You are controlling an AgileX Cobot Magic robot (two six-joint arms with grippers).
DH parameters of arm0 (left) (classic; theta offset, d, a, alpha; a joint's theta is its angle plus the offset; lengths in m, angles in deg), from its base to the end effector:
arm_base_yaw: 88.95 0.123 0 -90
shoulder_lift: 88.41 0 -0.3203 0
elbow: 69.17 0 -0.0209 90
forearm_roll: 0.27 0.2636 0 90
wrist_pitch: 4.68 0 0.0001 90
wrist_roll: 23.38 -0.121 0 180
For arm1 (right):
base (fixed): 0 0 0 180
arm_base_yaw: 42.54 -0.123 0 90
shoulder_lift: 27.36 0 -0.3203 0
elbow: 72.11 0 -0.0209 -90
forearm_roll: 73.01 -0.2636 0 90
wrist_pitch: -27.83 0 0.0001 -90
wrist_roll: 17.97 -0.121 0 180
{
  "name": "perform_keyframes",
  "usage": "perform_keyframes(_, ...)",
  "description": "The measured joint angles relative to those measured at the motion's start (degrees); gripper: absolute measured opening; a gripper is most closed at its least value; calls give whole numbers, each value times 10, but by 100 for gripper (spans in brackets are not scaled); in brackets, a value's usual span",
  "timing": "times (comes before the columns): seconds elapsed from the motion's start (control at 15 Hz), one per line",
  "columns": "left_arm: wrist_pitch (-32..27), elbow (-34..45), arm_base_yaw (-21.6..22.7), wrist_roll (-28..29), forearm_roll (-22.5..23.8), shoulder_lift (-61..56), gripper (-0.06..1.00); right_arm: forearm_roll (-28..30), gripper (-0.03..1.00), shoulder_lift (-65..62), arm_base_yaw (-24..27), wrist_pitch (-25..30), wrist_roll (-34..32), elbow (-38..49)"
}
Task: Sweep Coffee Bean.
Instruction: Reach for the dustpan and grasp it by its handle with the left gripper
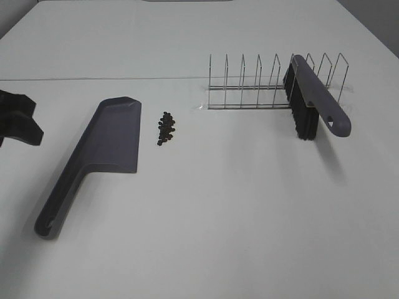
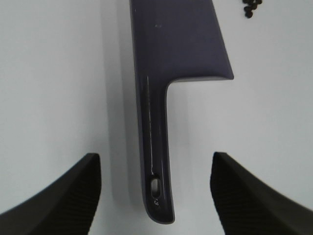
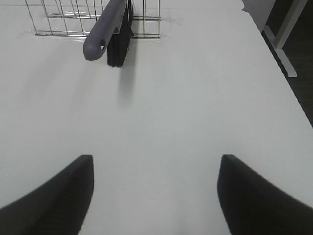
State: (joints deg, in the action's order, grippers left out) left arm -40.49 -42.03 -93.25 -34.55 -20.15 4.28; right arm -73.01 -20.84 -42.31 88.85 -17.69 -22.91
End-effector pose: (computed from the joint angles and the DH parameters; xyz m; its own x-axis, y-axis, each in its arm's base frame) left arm 0.3034 -0.0470 0.2234 -0.9070 -0.0204 -0.4207 0.0790 0.9728 -0.2176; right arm -0.0042 0.0000 0.2706 -0.4500 -0.0031 -0.8930 0.0018 1.0000 -0.0044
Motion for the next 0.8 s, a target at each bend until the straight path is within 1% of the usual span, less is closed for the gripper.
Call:
perform_keyframes(0.2, 1, -1, -39, 10, 16, 65, 62, 0, 68, 0, 0, 0, 0, 0)
perform_keyframes(0.27, 6, -1, -54, 26, 29, 85, 62, 0, 68, 0, 0, 0, 0, 0)
perform_keyframes(0.33, 15, -1, -68, 56, 48, 103, 62, 0, 68, 0, 0, 0, 0, 0)
perform_keyframes(0.4, 26, -1, -76, 87, 77, 115, 62, 0, 68, 0, 0, 0, 0, 0)
perform_keyframes(0.53, 58, -1, -81, 139, 131, 147, 64, 0, 68, 0, 0, 0, 0, 0)
perform_keyframes(0.8, 90, -23, -81, 142, 123, 194, 64, 0, 68, 0, 0, 0, 0, 0)
